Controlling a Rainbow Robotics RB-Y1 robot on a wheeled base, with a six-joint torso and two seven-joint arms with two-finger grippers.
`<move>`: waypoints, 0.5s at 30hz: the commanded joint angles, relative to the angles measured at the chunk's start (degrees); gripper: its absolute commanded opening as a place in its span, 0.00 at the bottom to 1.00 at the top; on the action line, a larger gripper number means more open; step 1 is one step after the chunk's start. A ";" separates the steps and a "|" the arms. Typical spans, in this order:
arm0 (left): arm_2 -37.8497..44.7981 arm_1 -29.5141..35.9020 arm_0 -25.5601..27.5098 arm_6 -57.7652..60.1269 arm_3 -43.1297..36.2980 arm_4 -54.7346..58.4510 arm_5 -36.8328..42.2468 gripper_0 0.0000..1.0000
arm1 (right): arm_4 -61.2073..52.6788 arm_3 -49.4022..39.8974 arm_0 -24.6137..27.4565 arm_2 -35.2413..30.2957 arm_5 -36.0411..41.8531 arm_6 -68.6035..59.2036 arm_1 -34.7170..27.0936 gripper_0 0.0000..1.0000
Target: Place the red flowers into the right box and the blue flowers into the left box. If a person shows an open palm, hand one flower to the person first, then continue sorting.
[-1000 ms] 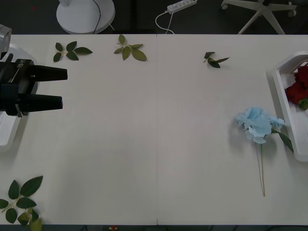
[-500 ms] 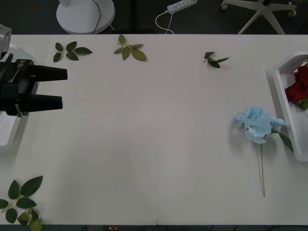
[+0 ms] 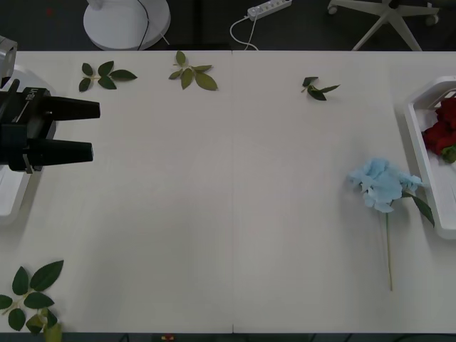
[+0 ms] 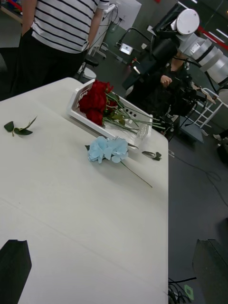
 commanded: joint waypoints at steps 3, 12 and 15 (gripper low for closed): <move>-0.06 1.68 -0.13 1.04 -1.13 0.83 -0.55 1.00 | -1.13 -13.13 -1.64 2.42 3.00 -17.59 -3.39 0.93; -0.06 1.68 -0.13 1.04 -1.13 0.83 -0.55 1.00 | 0.11 -27.29 1.70 3.91 7.04 -34.55 -3.31 0.96; -0.06 1.68 -0.13 1.04 -1.13 0.83 -0.55 1.00 | 1.07 -31.33 4.95 3.91 5.90 -38.33 -3.22 0.96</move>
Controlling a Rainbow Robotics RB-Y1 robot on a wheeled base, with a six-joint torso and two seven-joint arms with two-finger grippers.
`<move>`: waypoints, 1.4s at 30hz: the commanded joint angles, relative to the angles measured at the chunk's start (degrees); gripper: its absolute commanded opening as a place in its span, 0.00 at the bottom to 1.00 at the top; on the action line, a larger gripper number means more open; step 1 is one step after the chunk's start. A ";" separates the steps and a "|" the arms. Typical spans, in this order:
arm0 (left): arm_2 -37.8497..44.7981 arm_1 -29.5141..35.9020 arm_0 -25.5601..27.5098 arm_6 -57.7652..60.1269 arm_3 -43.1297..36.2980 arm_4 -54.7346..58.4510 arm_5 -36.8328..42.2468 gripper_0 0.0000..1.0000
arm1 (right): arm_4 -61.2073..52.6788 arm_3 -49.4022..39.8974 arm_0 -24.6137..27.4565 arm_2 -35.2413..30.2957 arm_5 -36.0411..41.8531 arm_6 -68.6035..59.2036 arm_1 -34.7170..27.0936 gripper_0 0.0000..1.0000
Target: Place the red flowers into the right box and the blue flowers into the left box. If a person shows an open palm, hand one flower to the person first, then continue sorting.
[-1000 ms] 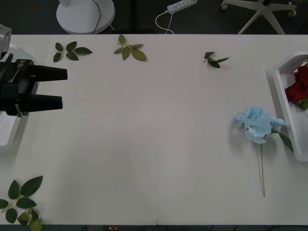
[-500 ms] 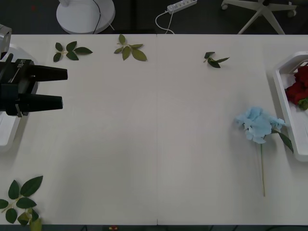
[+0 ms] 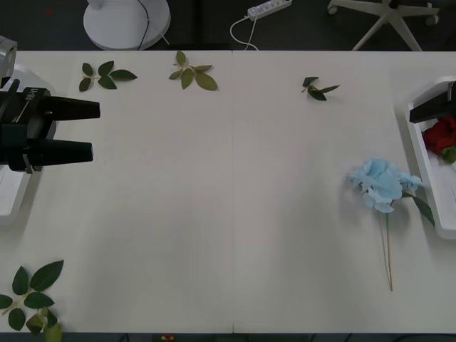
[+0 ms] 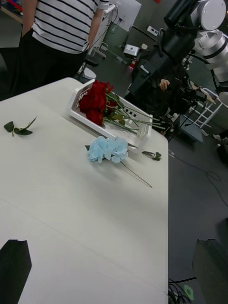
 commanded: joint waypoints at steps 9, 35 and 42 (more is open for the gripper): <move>-0.06 1.68 -0.13 1.04 -1.12 0.81 -0.55 1.00 | 11.53 -17.46 16.99 0.24 -6.50 -6.44 -2.81 0.99; -0.06 1.68 -0.13 1.04 -1.12 0.81 -0.55 1.00 | 39.30 -9.99 26.49 23.09 -32.61 -6.26 -1.05 0.99; -0.06 1.68 -0.13 1.04 -1.12 0.81 -0.55 1.00 | 41.06 -4.89 23.94 26.34 -35.86 -5.73 0.70 0.99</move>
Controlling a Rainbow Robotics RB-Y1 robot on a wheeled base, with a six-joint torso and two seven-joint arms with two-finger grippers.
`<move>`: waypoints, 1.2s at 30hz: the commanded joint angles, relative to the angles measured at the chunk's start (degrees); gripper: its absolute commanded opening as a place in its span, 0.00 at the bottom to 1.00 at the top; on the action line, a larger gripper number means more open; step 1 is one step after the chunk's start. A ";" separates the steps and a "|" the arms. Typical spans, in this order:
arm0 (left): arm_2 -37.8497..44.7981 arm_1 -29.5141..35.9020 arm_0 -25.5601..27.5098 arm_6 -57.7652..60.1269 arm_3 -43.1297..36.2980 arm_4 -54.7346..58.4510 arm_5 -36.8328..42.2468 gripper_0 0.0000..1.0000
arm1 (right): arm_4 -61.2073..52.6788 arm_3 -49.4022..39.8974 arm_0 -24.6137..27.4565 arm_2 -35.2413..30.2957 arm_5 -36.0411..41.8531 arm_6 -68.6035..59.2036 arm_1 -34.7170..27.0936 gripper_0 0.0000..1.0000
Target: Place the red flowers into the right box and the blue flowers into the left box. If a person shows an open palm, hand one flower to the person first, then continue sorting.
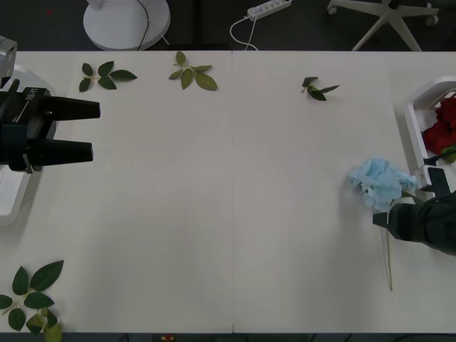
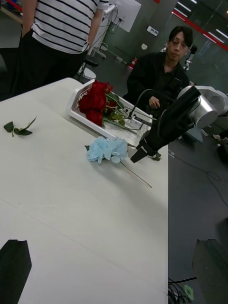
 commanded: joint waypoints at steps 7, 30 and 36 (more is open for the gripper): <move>-0.06 1.68 -0.13 1.04 -1.11 0.80 -0.54 1.00 | 1.23 5.53 -6.43 5.05 -0.98 -0.11 1.59 0.99; -0.06 1.68 -0.13 1.04 -1.11 0.80 -0.54 1.00 | 5.80 16.96 -16.97 14.54 0.61 0.94 7.66 0.99; -0.06 1.68 -0.13 1.04 -1.11 0.80 -0.54 1.00 | 6.33 20.21 -19.35 17.00 0.61 1.21 8.27 0.99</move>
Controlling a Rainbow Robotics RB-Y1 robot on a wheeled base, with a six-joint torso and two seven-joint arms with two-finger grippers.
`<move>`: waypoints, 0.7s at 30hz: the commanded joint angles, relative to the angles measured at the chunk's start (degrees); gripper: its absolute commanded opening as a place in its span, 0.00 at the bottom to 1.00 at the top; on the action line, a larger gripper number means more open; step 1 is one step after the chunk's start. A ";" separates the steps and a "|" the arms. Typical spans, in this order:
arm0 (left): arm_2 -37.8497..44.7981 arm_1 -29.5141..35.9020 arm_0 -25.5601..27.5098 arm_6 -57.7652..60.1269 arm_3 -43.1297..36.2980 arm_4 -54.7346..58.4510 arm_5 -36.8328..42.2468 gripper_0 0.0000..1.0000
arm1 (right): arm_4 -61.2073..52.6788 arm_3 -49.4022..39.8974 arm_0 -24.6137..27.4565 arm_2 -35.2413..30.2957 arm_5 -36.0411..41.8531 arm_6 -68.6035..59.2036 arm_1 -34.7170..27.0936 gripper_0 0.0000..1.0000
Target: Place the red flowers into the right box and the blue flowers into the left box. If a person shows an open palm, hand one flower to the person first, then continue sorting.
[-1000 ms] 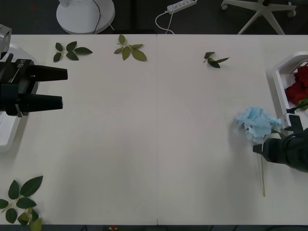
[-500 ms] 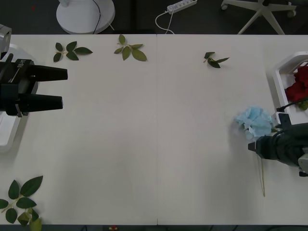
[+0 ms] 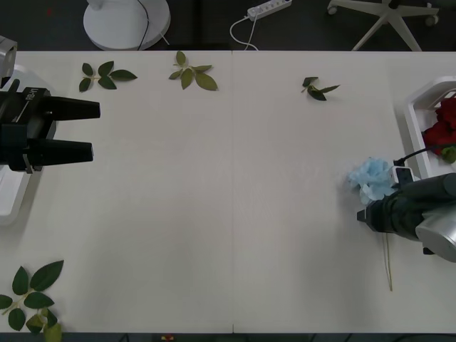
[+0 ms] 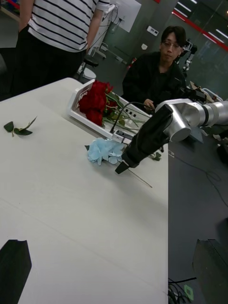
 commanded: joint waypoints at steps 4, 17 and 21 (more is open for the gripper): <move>-0.06 1.68 -0.13 1.04 -1.11 0.79 -0.54 1.00 | 0.89 3.64 -4.28 3.05 0.23 1.55 2.06 0.99; -0.06 1.68 -0.13 1.04 -1.11 0.79 -0.54 1.00 | 0.89 6.90 -5.77 4.72 -0.83 2.87 3.29 0.83; -0.06 1.68 -0.13 1.04 -1.11 0.79 -0.54 1.00 | 0.89 7.07 -5.86 4.81 -0.83 3.13 3.47 0.52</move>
